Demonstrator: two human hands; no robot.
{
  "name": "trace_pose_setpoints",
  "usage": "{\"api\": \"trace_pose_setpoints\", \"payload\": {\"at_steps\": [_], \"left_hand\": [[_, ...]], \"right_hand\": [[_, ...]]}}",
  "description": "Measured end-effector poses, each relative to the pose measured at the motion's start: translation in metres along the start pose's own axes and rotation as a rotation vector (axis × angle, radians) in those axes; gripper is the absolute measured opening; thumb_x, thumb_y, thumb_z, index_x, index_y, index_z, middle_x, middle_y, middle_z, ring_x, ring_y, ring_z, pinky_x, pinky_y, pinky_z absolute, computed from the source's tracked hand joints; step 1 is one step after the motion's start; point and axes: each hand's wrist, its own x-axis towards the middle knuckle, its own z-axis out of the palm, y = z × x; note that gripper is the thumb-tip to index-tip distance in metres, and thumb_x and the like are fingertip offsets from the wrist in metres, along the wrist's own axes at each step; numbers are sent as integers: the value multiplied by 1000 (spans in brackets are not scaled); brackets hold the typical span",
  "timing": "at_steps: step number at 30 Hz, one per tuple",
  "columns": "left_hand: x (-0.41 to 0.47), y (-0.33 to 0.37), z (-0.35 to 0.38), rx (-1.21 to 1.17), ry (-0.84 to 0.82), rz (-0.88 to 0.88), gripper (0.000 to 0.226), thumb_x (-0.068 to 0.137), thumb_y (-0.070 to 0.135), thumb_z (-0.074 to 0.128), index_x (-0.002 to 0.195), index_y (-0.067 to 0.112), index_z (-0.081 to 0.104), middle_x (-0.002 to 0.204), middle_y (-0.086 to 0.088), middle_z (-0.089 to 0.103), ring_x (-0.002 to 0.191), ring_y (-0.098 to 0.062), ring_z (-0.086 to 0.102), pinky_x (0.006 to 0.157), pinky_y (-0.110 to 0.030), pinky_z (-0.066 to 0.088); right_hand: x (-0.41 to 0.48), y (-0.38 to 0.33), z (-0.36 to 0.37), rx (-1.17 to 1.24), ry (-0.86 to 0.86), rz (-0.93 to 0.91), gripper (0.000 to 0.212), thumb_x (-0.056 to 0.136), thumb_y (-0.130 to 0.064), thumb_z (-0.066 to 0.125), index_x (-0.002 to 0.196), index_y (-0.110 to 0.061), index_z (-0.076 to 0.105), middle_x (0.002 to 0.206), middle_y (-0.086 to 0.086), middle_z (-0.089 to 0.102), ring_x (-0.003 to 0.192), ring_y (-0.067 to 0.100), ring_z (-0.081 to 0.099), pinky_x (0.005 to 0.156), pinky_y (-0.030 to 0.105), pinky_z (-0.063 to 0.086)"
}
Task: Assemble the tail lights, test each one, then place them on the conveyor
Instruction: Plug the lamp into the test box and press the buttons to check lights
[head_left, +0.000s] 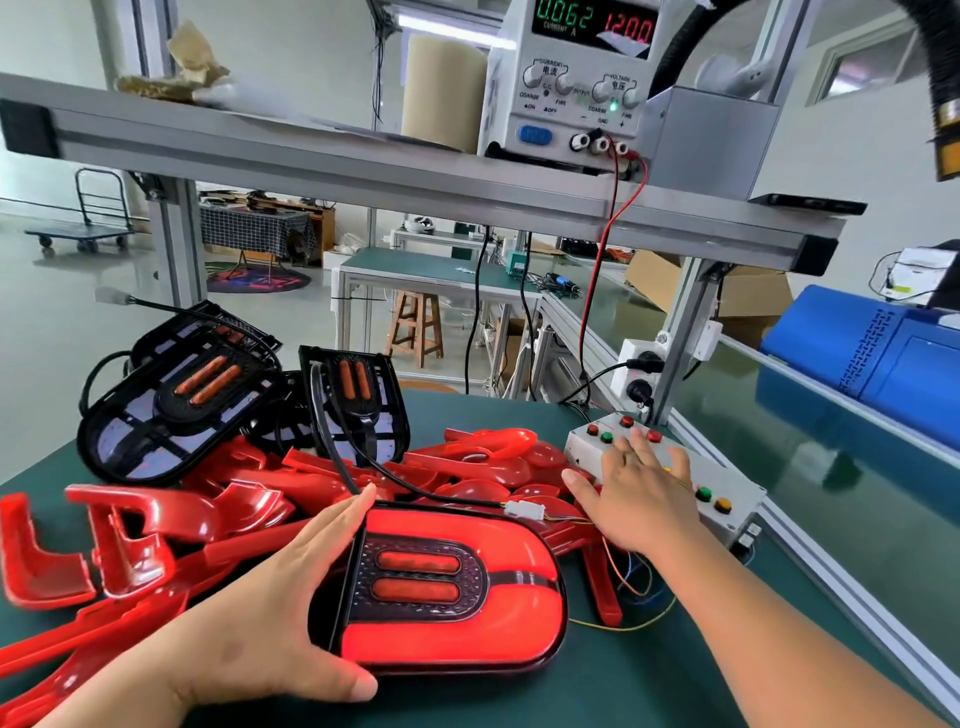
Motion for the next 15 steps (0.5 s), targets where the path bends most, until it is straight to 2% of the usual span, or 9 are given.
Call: {"api": "trace_pose_setpoints", "payload": {"at_steps": [6, 15], "left_hand": [[0, -1, 1, -15, 1, 1, 137, 46, 72, 81, 136, 64, -21, 145, 43, -18, 132, 25, -9, 110, -10, 7], [1, -2, 2, -26, -2, 11, 137, 49, 65, 83, 139, 58, -19, 143, 44, -16, 127, 31, -9, 105, -3, 5]], "right_hand": [[-1, -2, 2, -17, 1, 16, 88, 90, -73, 2, 154, -15, 20, 164, 3, 11, 151, 14, -7, 115, 50, -6], [-2, -3, 3, 2, 0, 38, 87, 91, -71, 3, 155, -15, 17, 164, 1, 9, 151, 14, -5, 114, 50, -3]]}}
